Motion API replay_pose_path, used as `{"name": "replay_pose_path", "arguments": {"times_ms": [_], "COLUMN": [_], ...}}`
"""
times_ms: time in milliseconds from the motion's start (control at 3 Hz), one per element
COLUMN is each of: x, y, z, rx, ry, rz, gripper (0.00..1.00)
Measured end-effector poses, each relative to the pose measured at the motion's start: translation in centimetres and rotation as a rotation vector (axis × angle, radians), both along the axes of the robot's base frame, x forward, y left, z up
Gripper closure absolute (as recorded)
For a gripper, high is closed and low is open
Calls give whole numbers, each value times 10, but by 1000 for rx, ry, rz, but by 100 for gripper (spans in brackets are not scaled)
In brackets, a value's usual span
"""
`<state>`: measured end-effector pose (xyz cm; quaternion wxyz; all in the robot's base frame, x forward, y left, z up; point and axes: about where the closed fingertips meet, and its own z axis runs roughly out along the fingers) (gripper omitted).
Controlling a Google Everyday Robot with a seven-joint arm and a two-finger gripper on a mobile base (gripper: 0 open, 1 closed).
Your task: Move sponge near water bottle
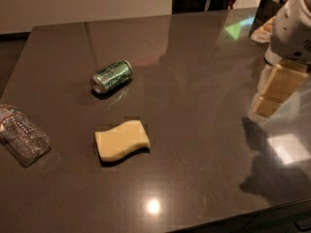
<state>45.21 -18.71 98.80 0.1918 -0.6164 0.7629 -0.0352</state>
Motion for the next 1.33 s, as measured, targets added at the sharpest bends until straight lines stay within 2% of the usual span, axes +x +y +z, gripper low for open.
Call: {"name": "replay_pose_path", "arguments": {"times_ms": [333,667,1333], "x": [13,21,27], "y": [31,66,137], "z": [-2,-18,-81], "rx": [29,54,74], "ry": [-9,1,57], "rz": [55,115,239], "gripper": [0,0,0]}}
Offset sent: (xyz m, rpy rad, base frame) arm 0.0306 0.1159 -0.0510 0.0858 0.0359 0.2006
